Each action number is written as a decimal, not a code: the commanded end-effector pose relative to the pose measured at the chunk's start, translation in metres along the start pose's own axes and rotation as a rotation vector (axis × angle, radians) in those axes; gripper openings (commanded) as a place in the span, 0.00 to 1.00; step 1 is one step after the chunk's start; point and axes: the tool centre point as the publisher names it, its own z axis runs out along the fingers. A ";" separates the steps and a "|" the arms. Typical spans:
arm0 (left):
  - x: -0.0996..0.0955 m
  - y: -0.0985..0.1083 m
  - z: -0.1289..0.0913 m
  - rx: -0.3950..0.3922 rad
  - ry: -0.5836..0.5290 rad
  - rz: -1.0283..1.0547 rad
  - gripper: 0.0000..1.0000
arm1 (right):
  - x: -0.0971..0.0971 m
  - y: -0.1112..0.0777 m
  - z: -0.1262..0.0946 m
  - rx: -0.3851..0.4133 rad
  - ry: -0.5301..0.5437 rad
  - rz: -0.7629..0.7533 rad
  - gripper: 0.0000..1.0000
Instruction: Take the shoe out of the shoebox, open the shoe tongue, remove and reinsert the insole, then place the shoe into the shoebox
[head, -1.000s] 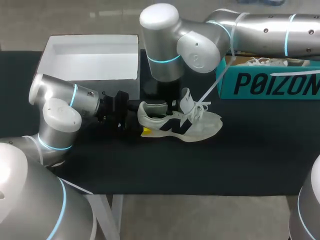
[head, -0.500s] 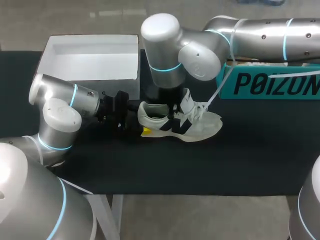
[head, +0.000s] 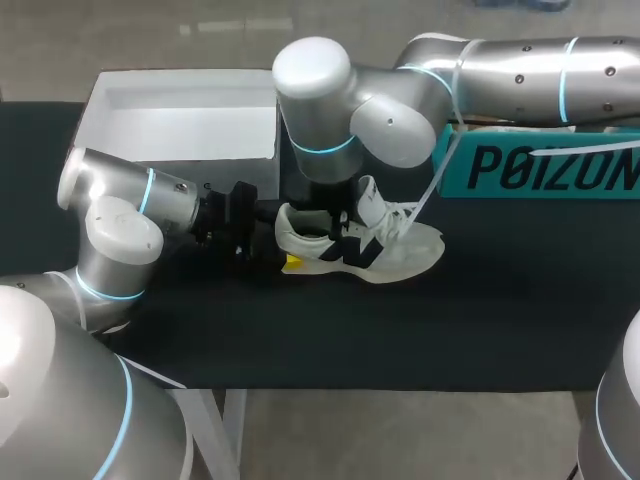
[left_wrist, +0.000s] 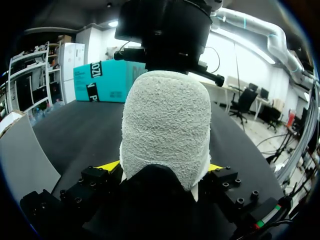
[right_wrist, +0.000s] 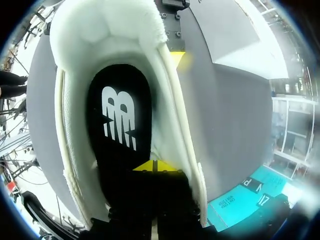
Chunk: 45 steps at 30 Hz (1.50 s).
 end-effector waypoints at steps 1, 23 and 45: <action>0.000 0.001 0.000 0.001 0.002 0.001 0.00 | -0.001 0.006 0.008 0.002 0.011 0.005 0.00; 0.000 0.001 0.000 0.001 0.002 0.001 0.00 | 0.016 0.007 0.022 -0.056 0.106 -0.011 0.87; 0.000 0.001 0.000 0.001 0.002 0.001 0.00 | 0.019 0.024 0.029 -0.069 0.138 -0.026 0.47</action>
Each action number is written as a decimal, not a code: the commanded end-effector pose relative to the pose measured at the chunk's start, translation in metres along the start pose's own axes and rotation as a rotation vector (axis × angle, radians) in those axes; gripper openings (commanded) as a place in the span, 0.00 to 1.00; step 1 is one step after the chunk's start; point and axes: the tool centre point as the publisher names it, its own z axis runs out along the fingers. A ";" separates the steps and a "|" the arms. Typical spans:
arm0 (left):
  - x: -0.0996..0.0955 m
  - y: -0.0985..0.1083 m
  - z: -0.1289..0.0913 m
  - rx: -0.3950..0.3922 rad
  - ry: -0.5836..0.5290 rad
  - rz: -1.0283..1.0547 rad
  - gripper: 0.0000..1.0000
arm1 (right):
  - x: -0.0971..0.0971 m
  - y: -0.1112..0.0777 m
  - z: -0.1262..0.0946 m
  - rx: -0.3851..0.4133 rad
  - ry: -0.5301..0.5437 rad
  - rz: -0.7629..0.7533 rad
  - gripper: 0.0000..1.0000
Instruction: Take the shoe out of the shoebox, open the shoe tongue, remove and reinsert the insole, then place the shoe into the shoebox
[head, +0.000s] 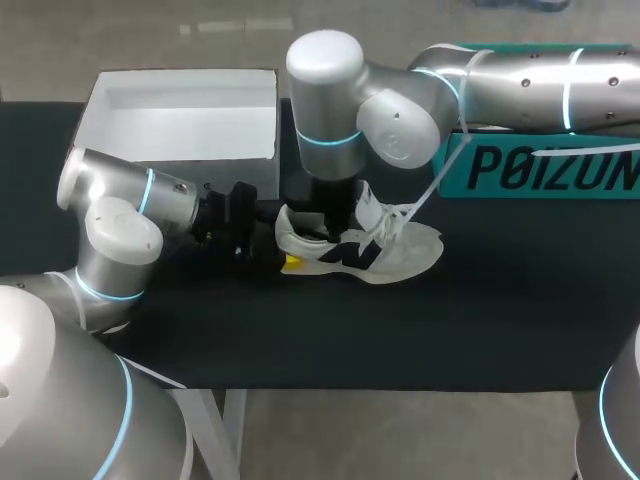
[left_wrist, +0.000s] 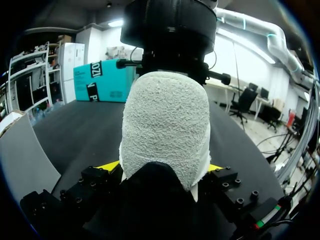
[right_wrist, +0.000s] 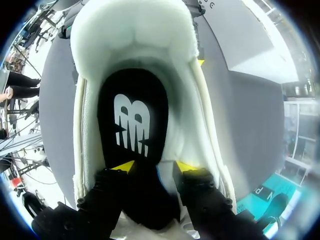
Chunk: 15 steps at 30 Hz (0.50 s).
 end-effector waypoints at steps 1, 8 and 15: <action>0.000 0.000 0.000 0.001 0.003 0.000 0.00 | -0.004 0.014 0.026 -0.008 0.018 -0.007 0.47; 0.000 0.000 0.000 0.001 0.003 0.000 0.00 | 0.004 0.020 0.035 -0.022 0.052 -0.016 0.45; 0.000 0.000 0.000 0.001 0.003 0.000 0.00 | 0.013 0.024 0.043 -0.025 0.093 -0.033 0.45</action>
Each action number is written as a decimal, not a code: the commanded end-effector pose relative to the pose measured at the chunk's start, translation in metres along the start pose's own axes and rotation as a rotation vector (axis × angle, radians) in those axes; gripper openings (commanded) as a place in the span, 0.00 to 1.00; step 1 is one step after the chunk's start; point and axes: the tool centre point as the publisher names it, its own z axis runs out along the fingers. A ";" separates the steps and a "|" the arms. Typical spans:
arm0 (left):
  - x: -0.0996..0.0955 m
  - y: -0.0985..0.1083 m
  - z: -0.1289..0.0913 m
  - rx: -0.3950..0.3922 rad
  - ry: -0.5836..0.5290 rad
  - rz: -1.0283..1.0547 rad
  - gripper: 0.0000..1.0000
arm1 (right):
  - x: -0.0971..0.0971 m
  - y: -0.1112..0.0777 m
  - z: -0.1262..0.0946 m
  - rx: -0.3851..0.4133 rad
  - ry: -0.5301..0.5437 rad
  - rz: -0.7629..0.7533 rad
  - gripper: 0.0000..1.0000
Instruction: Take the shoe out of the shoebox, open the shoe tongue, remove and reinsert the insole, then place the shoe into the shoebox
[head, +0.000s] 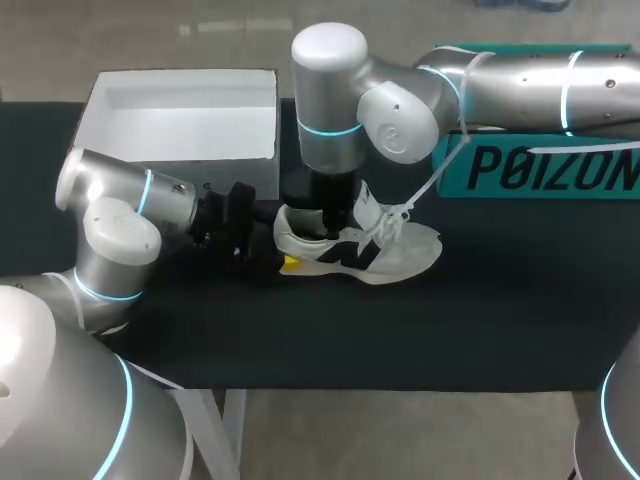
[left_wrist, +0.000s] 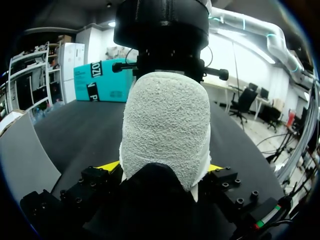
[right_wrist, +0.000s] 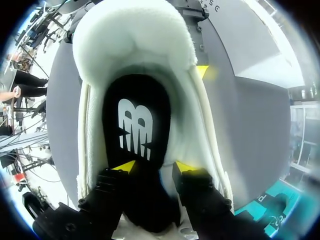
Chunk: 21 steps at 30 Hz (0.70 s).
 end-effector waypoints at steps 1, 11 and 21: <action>-0.001 -0.002 0.002 0.000 0.003 0.000 0.00 | 0.007 0.016 0.044 0.005 0.031 -0.010 0.45; -0.001 -0.002 0.002 0.000 0.003 0.000 0.00 | 0.028 0.014 0.055 0.013 0.085 0.002 0.54; -0.001 -0.002 0.002 0.000 0.003 0.000 0.00 | 0.029 0.005 0.054 0.042 0.100 0.030 0.00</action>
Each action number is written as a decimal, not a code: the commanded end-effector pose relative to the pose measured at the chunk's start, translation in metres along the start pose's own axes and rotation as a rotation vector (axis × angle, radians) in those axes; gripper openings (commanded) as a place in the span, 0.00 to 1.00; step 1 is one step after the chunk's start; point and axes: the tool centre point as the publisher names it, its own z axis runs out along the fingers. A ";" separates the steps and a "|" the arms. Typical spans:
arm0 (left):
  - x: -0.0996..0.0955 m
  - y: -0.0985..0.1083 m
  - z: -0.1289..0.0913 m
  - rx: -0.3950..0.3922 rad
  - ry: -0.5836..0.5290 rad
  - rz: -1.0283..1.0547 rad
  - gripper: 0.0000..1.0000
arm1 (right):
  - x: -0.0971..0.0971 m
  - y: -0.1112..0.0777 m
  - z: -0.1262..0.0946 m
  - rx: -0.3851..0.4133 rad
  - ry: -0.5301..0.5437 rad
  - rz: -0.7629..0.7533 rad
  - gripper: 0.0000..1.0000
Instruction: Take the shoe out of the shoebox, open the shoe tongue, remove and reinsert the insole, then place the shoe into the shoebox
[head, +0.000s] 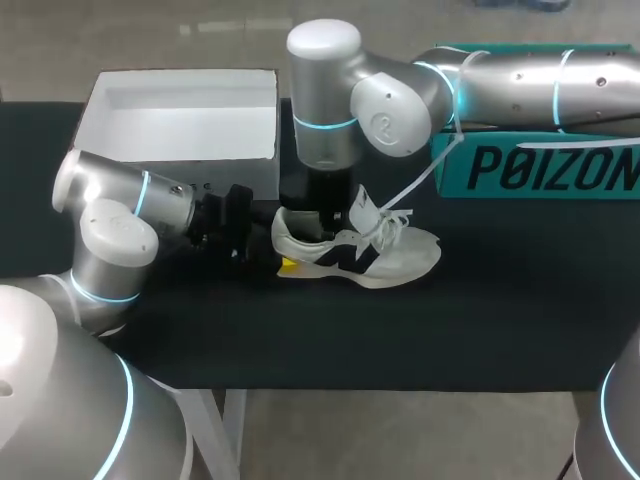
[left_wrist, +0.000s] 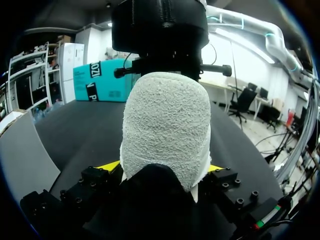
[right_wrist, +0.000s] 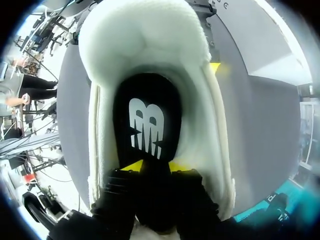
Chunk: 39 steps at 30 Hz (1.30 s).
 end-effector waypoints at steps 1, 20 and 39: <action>-0.005 -0.003 0.005 0.000 0.000 -0.002 0.00 | 0.005 0.004 0.052 0.021 -0.001 0.007 0.00; -0.005 -0.003 0.005 0.000 0.000 -0.002 0.00 | -0.003 -0.038 -0.044 0.145 -0.223 0.109 0.00; -0.005 -0.003 0.005 0.000 0.000 -0.002 0.00 | -0.032 -0.042 -0.072 0.099 -0.373 0.097 0.00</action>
